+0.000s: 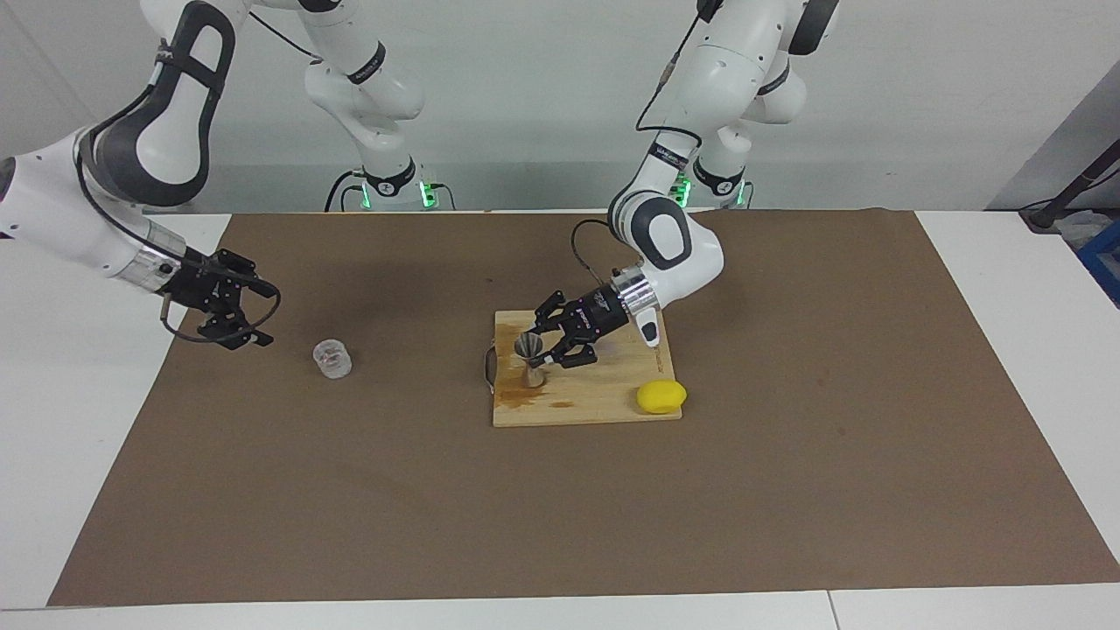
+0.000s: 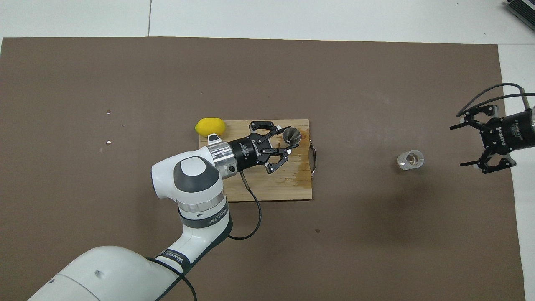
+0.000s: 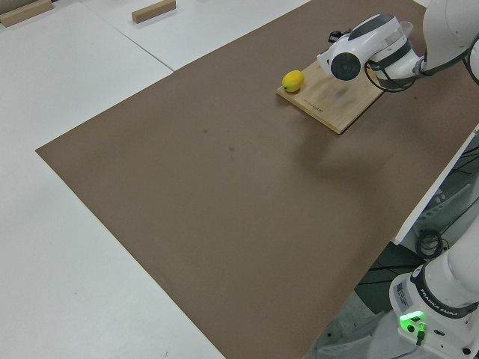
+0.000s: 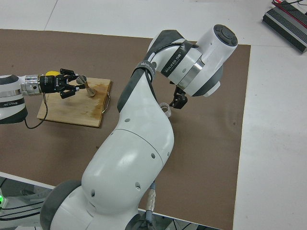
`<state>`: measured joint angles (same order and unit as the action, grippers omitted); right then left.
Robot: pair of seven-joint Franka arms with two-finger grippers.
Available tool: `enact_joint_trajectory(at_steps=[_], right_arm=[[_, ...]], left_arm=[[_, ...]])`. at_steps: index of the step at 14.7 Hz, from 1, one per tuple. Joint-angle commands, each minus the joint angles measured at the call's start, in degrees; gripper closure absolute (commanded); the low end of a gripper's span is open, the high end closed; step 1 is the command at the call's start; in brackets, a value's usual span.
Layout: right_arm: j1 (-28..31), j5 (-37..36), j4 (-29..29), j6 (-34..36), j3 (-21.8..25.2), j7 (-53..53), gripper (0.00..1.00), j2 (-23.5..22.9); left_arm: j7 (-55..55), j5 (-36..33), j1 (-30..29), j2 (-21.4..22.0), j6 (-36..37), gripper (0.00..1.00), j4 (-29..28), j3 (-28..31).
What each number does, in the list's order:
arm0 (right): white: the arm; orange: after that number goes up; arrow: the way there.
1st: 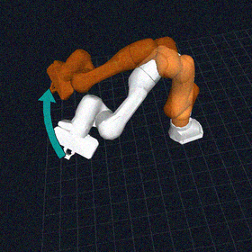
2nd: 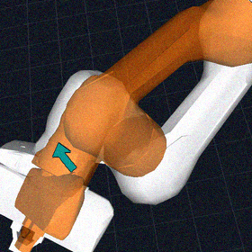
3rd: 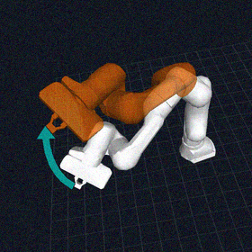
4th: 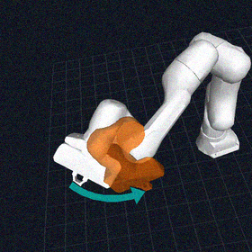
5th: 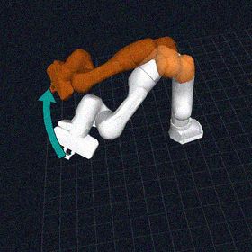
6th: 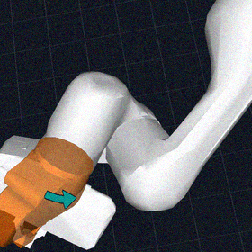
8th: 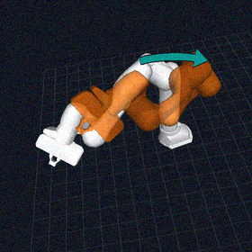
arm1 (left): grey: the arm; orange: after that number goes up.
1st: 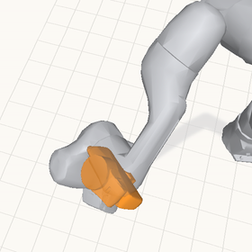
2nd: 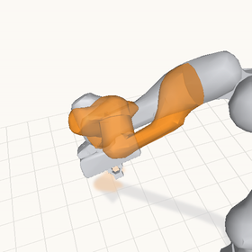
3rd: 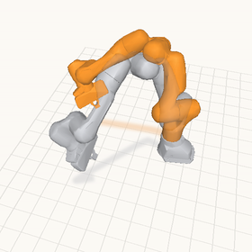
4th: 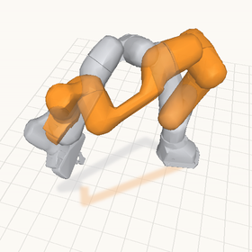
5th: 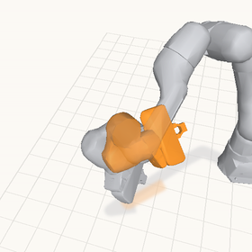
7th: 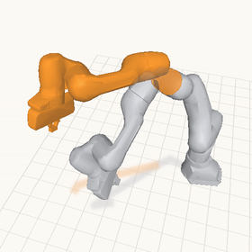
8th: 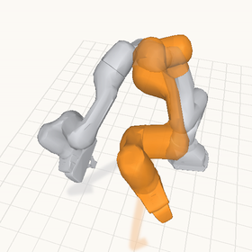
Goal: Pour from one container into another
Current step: 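Lower the cup onto the board while the right gripper reaches the glass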
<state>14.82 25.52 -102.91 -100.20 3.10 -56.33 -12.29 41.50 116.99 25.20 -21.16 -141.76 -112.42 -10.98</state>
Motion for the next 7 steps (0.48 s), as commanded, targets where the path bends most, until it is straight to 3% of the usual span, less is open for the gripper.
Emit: enact_joint_trajectory(at_steps=[1, 6, 7], right_arm=[[1.43, 3.21, -2.91, -2.97, -0.55, -0.89, 0.00, -0.27], [2.67, 4.97, -8.09, -8.51, -0.55, 2.36, 0.00, -0.62], [2.67, 5.68, -8.27, -8.69, -0.55, 2.36, 0.00, -1.06]], left_arm=[[-1.16, 1.57, 0.73, 1.65, 0.96, 1.00, -1.84, 0.78], [-1.16, 1.57, 0.73, 1.56, 1.05, 0.99, -2.19, 0.87], [-1.16, 1.57, 0.73, 1.56, 0.96, 0.95, -2.19, 0.87]])
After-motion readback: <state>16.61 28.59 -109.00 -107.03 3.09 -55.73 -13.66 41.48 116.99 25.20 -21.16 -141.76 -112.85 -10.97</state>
